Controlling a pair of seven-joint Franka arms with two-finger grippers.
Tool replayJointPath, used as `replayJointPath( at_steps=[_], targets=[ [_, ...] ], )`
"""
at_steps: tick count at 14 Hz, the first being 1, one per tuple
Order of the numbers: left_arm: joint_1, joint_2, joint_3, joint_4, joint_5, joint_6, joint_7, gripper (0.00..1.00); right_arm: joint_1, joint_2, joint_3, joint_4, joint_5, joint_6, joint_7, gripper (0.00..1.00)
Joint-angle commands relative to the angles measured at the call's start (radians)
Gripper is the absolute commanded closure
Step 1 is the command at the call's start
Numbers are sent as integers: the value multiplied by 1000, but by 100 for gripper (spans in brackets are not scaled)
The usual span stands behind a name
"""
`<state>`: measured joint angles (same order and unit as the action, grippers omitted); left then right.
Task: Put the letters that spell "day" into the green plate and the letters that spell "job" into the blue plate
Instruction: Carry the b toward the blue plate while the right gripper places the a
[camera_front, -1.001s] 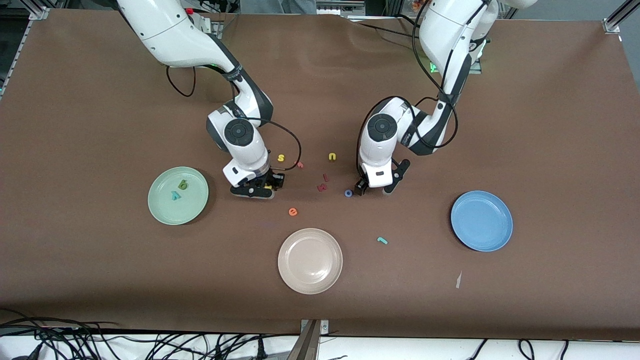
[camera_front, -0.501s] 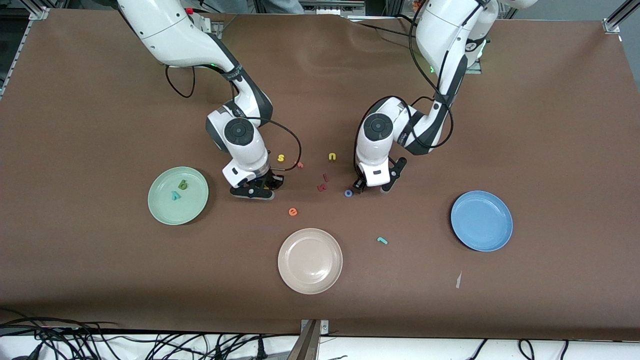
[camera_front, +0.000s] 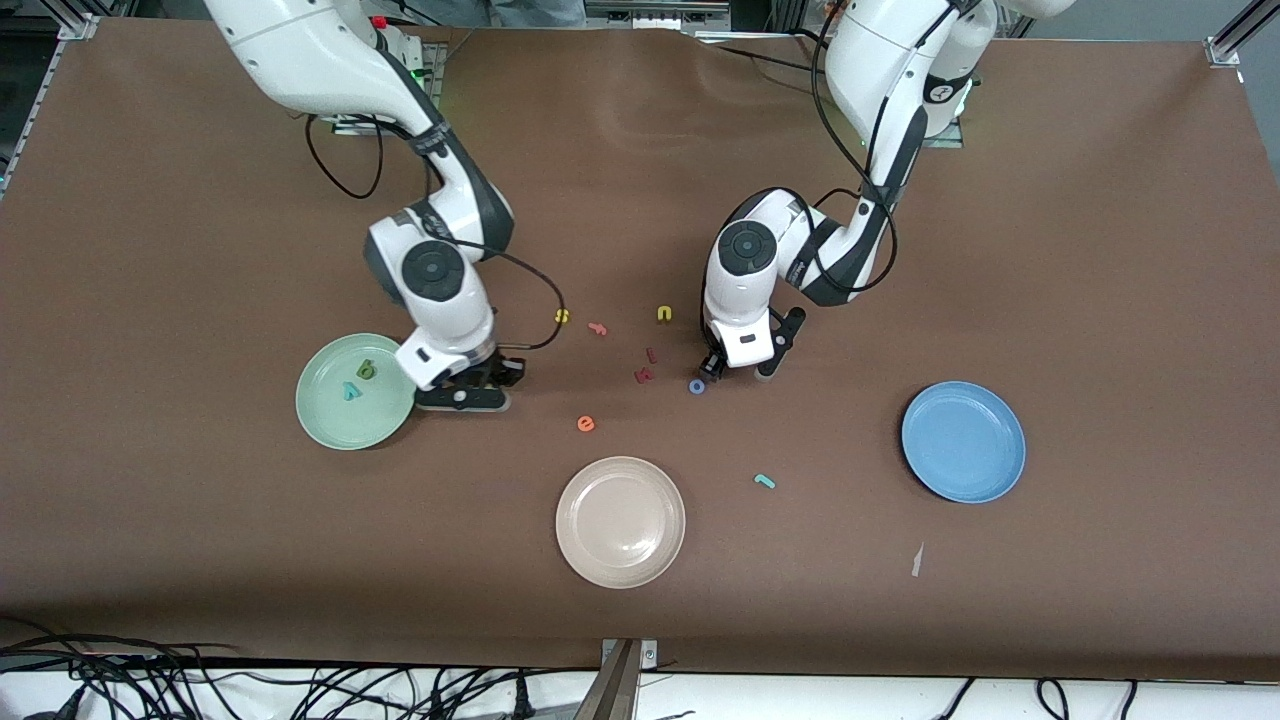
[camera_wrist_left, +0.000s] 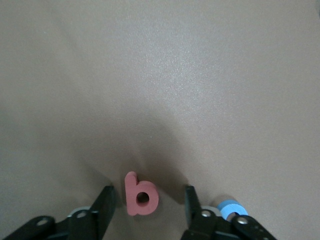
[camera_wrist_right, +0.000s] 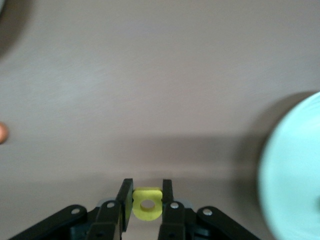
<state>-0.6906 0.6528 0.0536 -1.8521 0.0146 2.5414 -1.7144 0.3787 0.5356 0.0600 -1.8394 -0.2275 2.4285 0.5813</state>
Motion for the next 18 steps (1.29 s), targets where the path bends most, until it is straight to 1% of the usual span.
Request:
replayJointPath(
  at_steps=[1, 2, 3, 6, 7, 8, 9, 10, 11, 12, 13, 14, 15, 16, 18],
  targets=[
    [-10, 24, 11, 21, 18, -4, -25, 51, -76, -92, 9, -79, -3, -31, -142, 76],
    [-10, 27, 11, 21, 18, -4, -25, 55, -114, -117, 9, -108, -4, -31, -202, 76],
    [-10, 27, 11, 19, 18, -6, -25, 61, -157, -140, 11, -139, -3, -26, -271, 75],
    [-10, 27, 11, 19, 18, -10, -24, 85, -260, -201, 12, -214, 2, -19, -420, 74],
    [-10, 27, 11, 21, 19, -12, -22, 92, -274, -206, 14, -228, 2, -16, -428, 71],
    [-10, 22, 11, 21, 22, -24, -17, 98, -276, -207, 14, -231, 3, -6, -428, 57],
    [-9, 15, 11, 21, 30, -50, -11, 100, -276, -206, 15, -231, 5, 1, -426, 38],
    [0, 2, 11, 30, 31, -84, -7, 100, -276, -206, 15, -231, 19, 1, -425, 20],
    [12, -11, 12, 57, 31, -145, 24, 100, -276, -206, 15, -230, 40, 1, -428, 19],
    [38, -30, 12, 98, 21, -229, 79, 100, -276, -206, 15, -228, 45, 1, -426, 18],
    [71, -39, 11, 137, 18, -303, 137, 100, -276, -206, 17, -227, 46, 0, -422, 14],
    [95, -51, 11, 158, 18, -349, 201, 100, -276, -206, 17, -224, 45, 0, -422, 13],
    [127, -70, 12, 165, 18, -366, 267, 100, -276, -206, 17, -221, 46, 0, -420, 9],
    [160, -93, 12, 162, 18, -375, 338, 100, -276, -207, 18, -219, 48, -2, -419, 1],
    [213, -114, 17, 160, 31, -456, 497, 100, -276, -213, 21, -205, 50, -6, -408, 0]
  ],
)
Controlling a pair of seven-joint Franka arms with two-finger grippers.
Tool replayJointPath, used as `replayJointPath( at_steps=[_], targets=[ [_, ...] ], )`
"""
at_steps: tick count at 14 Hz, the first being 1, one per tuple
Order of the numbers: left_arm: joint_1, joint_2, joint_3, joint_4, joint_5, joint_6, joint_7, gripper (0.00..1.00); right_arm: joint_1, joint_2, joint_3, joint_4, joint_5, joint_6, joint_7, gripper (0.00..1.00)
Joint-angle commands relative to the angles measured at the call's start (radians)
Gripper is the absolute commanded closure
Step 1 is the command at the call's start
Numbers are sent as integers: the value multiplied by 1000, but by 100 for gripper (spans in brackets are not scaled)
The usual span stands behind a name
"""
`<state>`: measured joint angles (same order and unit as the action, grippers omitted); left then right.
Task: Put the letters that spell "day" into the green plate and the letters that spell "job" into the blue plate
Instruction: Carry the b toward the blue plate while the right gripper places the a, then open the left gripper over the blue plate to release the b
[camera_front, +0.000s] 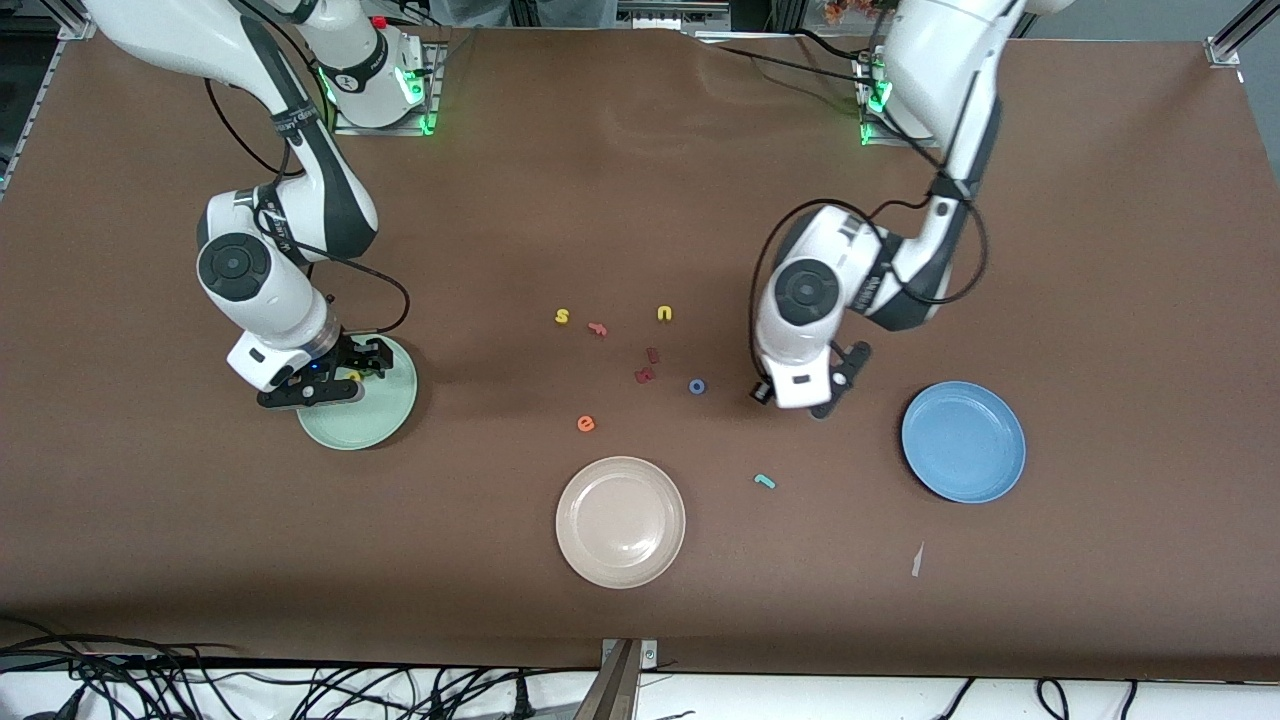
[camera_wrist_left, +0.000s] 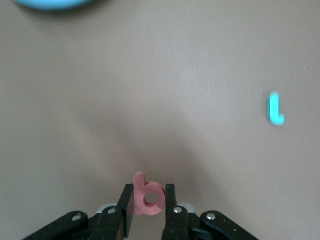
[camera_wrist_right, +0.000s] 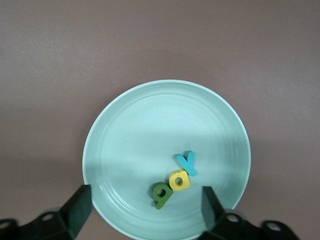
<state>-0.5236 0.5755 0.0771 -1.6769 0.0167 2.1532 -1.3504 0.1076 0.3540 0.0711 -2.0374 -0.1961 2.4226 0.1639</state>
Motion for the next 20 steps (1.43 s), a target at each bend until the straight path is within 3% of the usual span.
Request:
replayJointPath(
  at_steps=[1, 5, 10, 11, 13, 14, 16, 20],
  targets=[
    [91, -46, -3, -15, 29, -90, 231, 100, -5, -35, 12, 5, 18, -8, 25, 0],
    [235, -66, -3, -20, 77, -90, 529, 100, -5, -58, 41, 112, 24, -172, 66, 0],
    [393, -39, -5, -20, 121, -13, 885, 100, -5, -87, 52, 411, 112, -595, 68, 0],
    [416, -28, -5, -18, 121, 3, 951, 95, -5, -104, 44, 445, 133, -652, 48, 0],
    [444, -6, -7, -14, 117, 40, 1025, 28, -5, -141, -9, 479, 176, -727, -22, 0],
    [442, -8, -7, -12, 108, 40, 1022, 0, -6, -164, -34, 489, 204, -759, -32, 0],
    [438, -13, -11, -7, 101, 39, 996, 0, -6, -200, -53, 494, 224, -790, -34, 0],
    [340, 3, -23, 51, -7, 36, 693, 0, -6, -208, -77, 508, 222, -792, -32, 0]
  ],
)
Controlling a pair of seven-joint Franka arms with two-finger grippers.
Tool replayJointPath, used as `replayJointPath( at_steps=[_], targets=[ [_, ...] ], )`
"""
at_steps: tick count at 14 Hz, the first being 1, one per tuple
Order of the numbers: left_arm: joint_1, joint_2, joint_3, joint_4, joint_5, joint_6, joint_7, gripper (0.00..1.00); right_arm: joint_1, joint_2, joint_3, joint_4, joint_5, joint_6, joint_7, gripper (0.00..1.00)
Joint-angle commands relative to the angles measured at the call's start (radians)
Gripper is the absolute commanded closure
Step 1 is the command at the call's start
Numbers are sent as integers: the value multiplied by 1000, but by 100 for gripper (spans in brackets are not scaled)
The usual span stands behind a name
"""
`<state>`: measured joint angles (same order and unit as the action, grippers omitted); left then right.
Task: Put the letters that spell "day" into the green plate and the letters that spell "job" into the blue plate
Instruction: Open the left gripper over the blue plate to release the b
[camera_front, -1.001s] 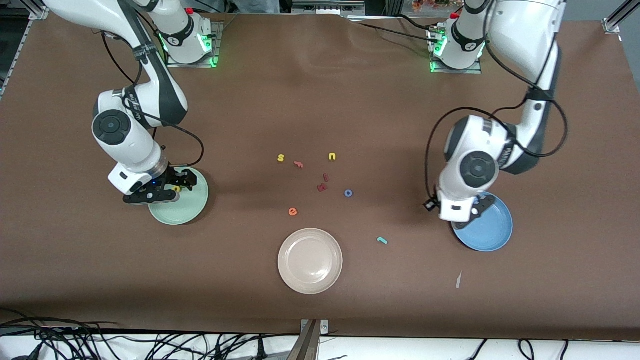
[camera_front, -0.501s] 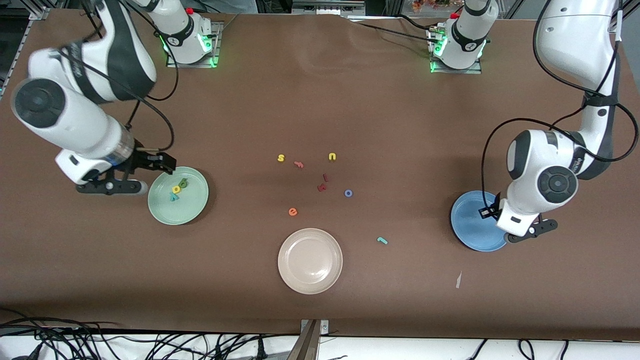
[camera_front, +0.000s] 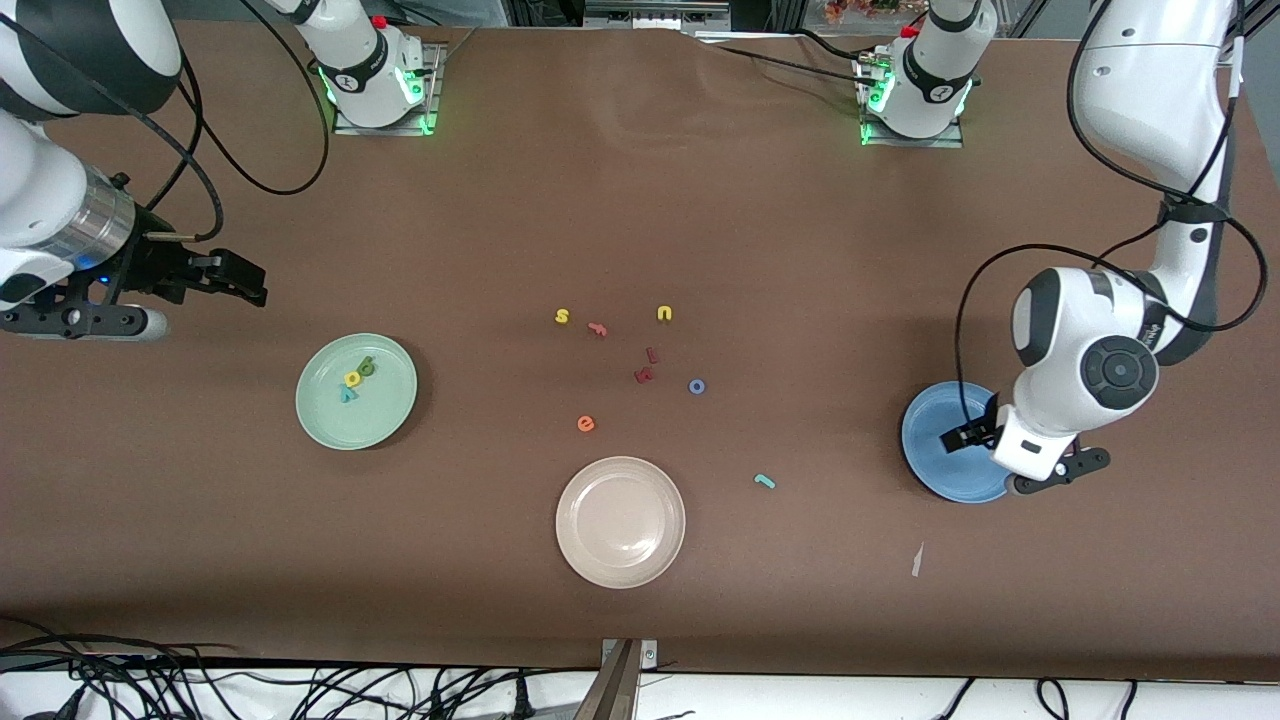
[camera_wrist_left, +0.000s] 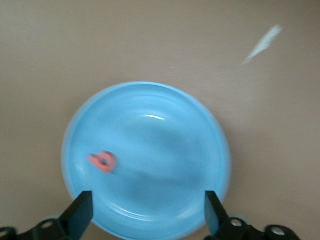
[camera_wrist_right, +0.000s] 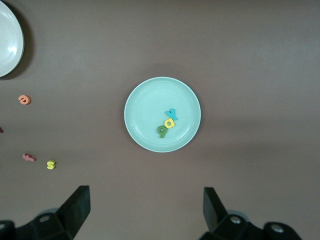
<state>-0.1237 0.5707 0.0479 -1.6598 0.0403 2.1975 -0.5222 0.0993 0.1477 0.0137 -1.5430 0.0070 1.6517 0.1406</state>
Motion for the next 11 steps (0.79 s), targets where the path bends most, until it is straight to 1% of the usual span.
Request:
replayJointPath(
  at_steps=[1, 2, 3, 5, 7, 9, 11],
  targets=[
    [-88, 23, 4, 55, -31, -8, -230, 0, 2, -5, -24, 17, 18, -33, -9, 0],
    [-118, 50, 4, 90, -31, -10, -327, 0, 2, -5, -24, 32, 19, -59, -9, 0],
    [-146, 93, 4, 145, -33, -13, -425, 0, 2, -5, -21, 53, 19, -85, -9, 0],
    [-186, 177, 4, 248, -34, -34, -594, 0, 2, -5, -26, 61, 14, -98, -10, 0],
    [-206, 225, 4, 319, -37, -42, -695, 0, 0, -5, -43, 61, 11, -105, -12, 0],
    [-240, 282, 4, 395, -71, -44, -774, 0, 0, -5, -67, 61, 17, -105, -27, 0],
    [-260, 322, 4, 454, -71, -44, -853, 0, 2, -5, -67, 63, 11, -105, -38, 0]
  ],
)
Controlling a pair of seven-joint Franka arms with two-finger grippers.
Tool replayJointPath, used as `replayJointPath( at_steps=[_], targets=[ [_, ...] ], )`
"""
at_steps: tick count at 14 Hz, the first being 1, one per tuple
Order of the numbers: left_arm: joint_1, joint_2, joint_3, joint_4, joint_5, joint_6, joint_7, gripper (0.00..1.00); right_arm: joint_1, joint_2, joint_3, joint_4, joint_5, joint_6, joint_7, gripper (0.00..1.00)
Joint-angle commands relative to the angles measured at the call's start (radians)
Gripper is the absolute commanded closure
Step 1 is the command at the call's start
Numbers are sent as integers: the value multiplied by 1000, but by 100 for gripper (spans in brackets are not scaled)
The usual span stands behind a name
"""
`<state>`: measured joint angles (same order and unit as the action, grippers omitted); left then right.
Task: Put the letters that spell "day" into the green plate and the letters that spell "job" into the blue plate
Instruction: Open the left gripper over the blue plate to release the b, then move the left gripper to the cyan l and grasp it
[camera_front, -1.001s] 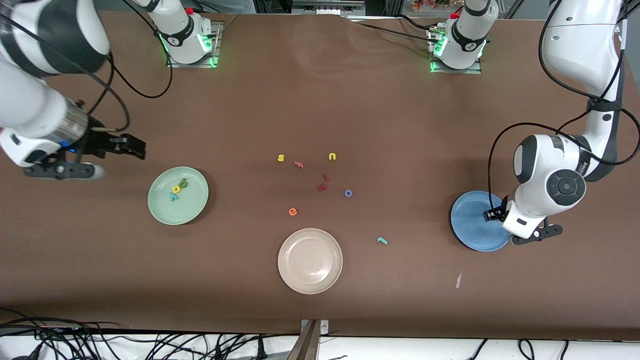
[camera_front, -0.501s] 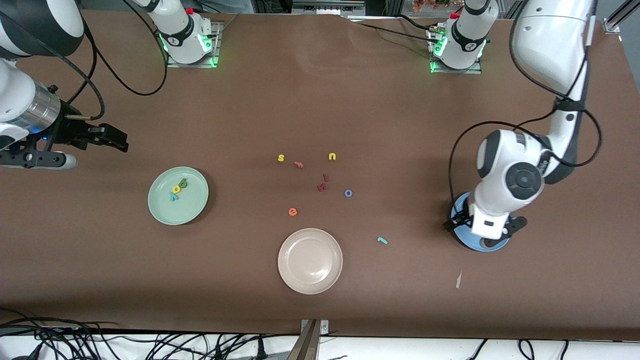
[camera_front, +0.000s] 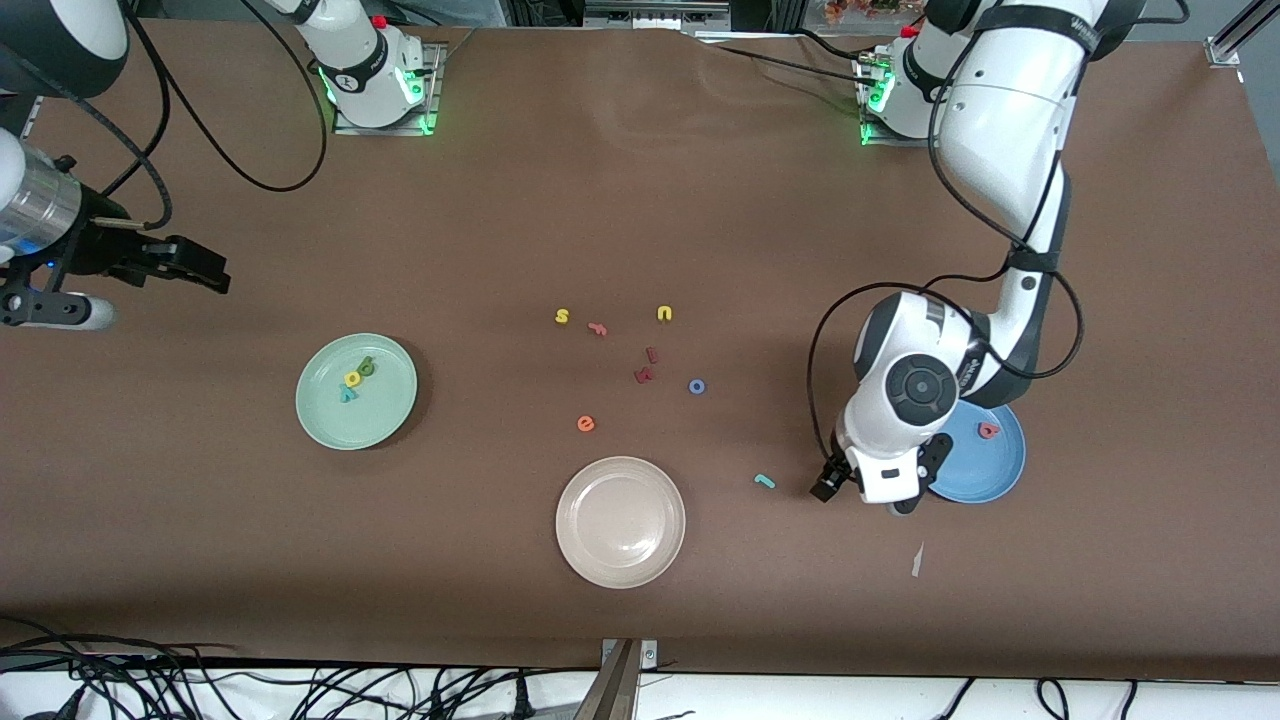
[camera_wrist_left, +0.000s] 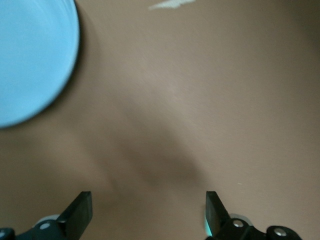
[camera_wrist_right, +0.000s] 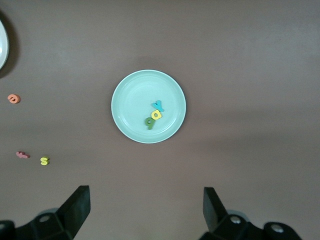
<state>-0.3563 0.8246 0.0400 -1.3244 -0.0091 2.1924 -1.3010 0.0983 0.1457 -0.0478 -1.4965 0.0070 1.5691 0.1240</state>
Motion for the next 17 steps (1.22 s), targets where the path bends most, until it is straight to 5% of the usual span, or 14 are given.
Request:
replayJointPath(
  at_steps=[1, 17],
  targets=[
    [-38, 82, 12, 137, -22, -39, -101, 0, 3, -3, -4, 16, 10, -23, -20, 0],
    [-76, 243, 12, 272, -37, 79, -239, 0, 9, -1, 6, 15, 19, -41, -141, 0]
  ],
)
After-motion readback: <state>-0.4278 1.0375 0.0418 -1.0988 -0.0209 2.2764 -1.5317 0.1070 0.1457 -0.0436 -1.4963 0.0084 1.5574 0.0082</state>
